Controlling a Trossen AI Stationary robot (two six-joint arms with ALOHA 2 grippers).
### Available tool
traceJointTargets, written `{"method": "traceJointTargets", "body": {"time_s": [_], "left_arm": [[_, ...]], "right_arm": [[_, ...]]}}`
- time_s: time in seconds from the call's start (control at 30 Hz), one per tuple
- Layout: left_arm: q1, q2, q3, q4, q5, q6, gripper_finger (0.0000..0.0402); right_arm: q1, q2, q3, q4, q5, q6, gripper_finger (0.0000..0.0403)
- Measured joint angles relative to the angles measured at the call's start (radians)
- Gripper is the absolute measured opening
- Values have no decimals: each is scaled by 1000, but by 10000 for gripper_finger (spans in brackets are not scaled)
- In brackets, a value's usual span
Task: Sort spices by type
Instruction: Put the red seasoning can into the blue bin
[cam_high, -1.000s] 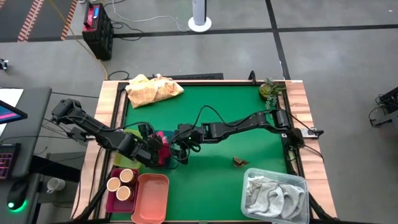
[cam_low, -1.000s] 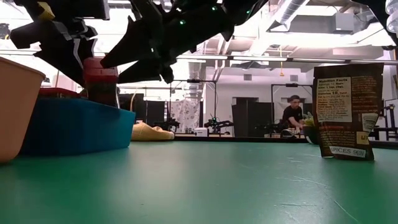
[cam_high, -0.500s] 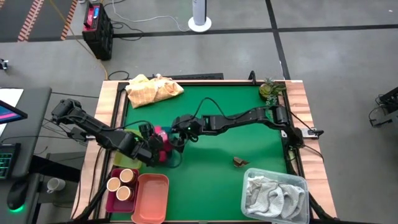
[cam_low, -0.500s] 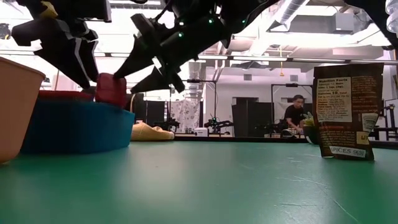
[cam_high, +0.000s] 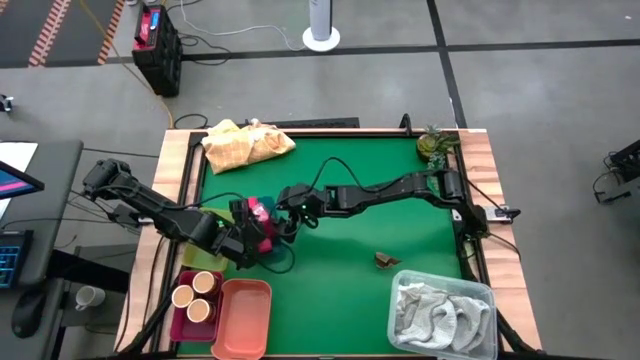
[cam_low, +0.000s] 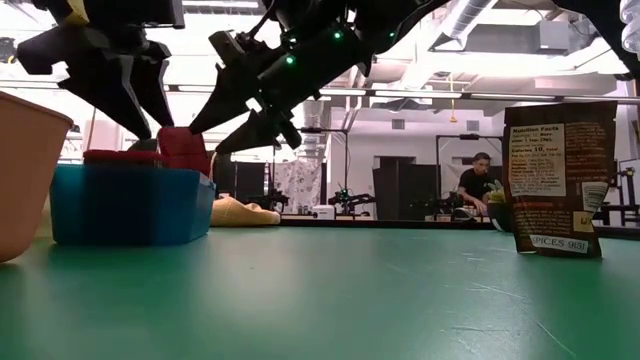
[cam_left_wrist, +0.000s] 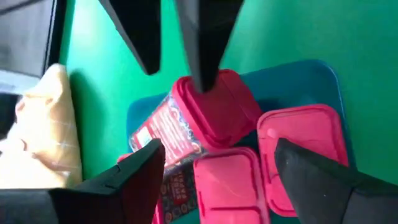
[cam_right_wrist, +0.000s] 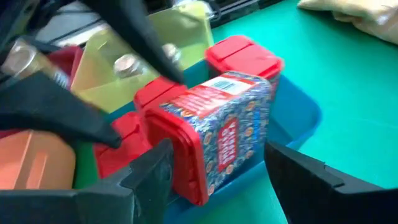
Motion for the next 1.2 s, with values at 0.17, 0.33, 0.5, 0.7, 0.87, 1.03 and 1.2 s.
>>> {"method": "traceJointTargets", "body": {"time_s": [0.17,0.33,0.5,0.7,0.87,1.03,1.2], "left_arm": [[0,0,0,-3,-93,106,290],[15,0,0,-3,-123,167,290],[22,0,0,-17,-114,291,290],[21,0,0,-20,-110,480,290],[30,0,0,-23,-93,588,290],[73,0,0,-20,-80,600,290],[103,1,0,9,-37,624,290]], "right_arm": [[-5,0,0,-2,-1,-27,276],[-13,0,0,-15,-3,-29,276],[-9,1,0,-20,-21,-49,276],[-11,1,0,-32,-60,-120,276],[-19,1,0,-64,-97,-164,276],[-23,1,-14,-49,-123,-196,276],[-14,4,-16,-27,-173,-261,276]]}}
